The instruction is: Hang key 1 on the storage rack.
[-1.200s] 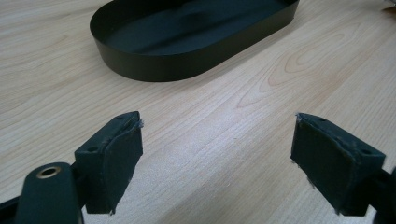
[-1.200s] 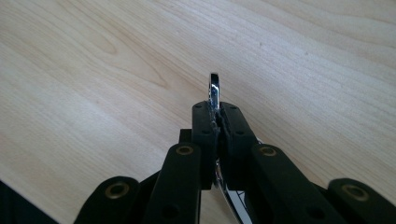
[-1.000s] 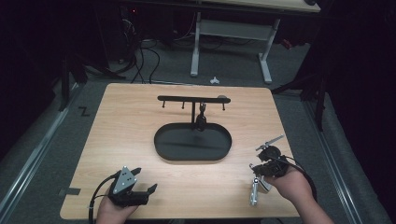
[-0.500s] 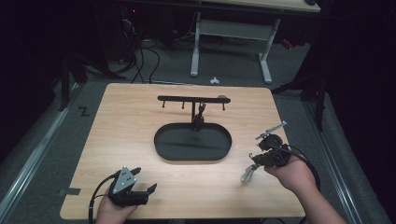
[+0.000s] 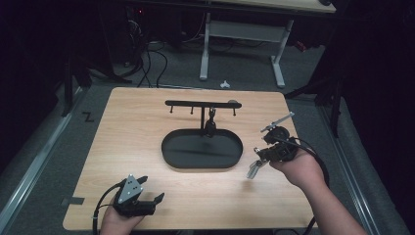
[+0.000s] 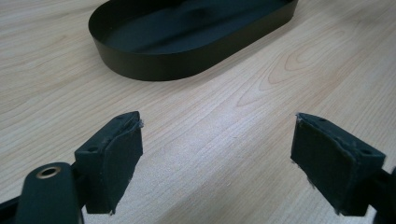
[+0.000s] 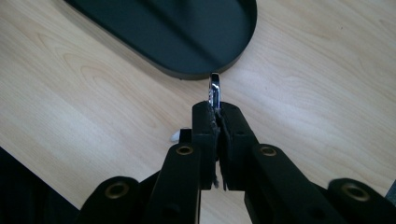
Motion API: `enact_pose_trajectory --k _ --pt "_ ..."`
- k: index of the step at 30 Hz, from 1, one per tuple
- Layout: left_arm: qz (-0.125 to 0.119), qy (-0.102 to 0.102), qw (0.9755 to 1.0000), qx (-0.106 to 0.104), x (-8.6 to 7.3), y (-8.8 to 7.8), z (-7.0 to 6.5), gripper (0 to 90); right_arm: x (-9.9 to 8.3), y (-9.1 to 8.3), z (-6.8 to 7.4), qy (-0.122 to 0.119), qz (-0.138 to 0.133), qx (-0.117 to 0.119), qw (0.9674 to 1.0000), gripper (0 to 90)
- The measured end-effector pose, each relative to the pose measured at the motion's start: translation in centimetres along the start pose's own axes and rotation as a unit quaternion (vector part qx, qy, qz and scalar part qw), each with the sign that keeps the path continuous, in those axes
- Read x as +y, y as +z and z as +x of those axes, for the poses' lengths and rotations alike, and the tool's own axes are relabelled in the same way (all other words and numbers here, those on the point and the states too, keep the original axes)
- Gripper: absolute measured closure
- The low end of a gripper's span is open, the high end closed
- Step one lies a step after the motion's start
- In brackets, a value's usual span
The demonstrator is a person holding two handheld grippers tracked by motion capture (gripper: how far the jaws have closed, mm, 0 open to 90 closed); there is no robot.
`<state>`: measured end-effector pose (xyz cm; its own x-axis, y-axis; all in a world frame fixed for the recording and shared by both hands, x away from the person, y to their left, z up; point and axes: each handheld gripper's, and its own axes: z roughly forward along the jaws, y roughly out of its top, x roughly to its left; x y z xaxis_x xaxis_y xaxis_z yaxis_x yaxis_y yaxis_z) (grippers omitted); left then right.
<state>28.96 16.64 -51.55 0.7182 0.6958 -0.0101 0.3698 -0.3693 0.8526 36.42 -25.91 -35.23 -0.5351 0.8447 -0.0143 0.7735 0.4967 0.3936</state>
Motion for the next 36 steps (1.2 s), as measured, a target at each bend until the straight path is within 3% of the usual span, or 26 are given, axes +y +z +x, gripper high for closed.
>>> enact_pose_trajectory --k 36 --pt "0.006 0.001 1.0 -0.003 -0.1 0.1 0.3 17.2 7.6 -1.1 1.3 -0.022 -0.013 -0.012 0.9996 86.1"
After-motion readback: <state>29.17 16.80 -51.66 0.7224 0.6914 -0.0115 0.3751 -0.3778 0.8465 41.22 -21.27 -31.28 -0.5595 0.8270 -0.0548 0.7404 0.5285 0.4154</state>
